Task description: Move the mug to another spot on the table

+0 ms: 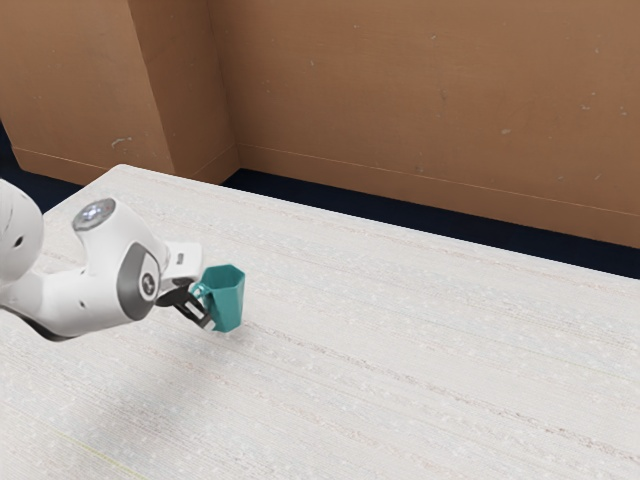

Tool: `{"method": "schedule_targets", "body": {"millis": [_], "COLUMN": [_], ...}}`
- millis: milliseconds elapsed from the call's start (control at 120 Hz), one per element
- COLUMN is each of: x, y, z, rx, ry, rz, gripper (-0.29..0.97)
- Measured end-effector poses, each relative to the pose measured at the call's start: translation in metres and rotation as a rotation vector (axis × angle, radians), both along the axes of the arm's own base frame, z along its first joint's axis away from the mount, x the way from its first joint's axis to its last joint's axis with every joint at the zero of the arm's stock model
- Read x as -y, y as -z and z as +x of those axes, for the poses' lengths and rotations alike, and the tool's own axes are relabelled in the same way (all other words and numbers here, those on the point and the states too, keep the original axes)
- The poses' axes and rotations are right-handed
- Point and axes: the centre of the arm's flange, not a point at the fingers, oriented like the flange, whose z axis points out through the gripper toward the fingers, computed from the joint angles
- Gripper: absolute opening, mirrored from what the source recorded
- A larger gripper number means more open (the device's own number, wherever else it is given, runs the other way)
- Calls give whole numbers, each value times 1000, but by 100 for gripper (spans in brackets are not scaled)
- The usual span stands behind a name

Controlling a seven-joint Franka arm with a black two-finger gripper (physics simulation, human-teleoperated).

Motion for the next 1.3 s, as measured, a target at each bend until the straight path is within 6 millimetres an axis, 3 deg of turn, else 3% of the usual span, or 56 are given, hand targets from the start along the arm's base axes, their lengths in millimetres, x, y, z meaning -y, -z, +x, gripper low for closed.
{"method": "schedule_targets", "body": {"millis": [1217, 1300], "x": [14, 14], "y": [25, 26], "z": [0, 0], "rx": [13, 11], "ry": [-41, -44], "rz": [31, 29], "gripper": [-4, 9]}}
